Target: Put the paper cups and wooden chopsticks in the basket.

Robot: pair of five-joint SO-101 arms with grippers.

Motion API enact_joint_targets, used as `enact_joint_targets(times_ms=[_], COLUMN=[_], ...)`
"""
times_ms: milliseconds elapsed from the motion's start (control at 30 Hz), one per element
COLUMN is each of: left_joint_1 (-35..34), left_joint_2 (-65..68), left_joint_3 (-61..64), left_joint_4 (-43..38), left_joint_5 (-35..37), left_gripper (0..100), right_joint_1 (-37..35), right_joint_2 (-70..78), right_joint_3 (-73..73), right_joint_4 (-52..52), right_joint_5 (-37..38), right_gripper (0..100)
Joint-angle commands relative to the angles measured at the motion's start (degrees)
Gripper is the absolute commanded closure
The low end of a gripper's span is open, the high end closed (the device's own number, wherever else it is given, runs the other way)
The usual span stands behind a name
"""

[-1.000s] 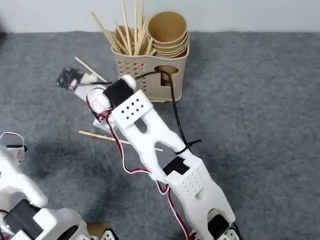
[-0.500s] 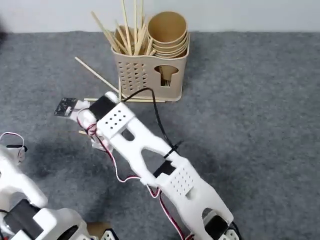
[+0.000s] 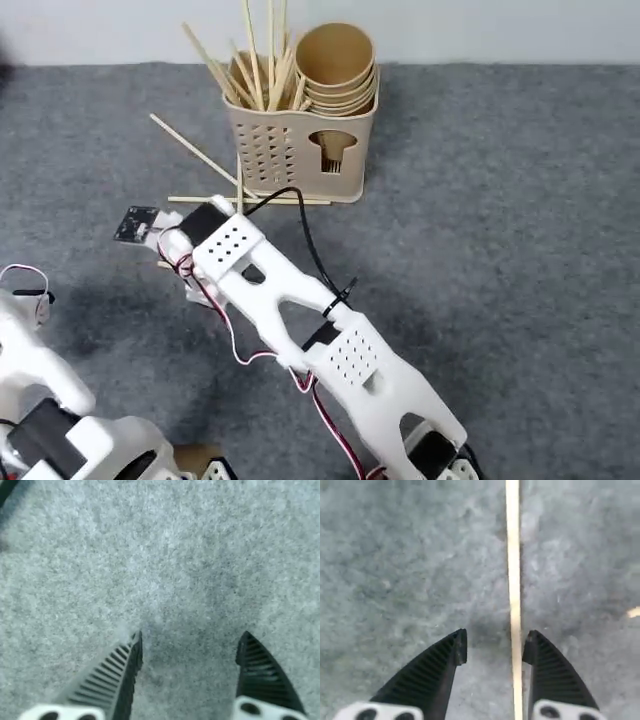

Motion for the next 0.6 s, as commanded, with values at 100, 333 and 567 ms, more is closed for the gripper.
enact_joint_targets(times_ms=[100, 333, 567], left_joint_1=[-0.2, -0.2, -0.3], left_joint_2=[-3.1, -3.1, -3.1], left_joint_3=[-0.2, -0.2, -0.2], left_joint_4=[-0.5, -0.5, -0.5], left_joint_5=[-0.4, -0.4, -0.4], left_gripper=[71, 71, 71], right_joint_1=[2.2, 3.0, 4.0], right_joint_2=[0.6, 2.0, 3.6], right_joint_3=[-0.3, -0.3, -0.3], right_joint_4=[-1.5, -2.7, -8.4], right_joint_5=[4.0, 4.3, 4.3], right_gripper=[80.9, 89.6, 99.0])
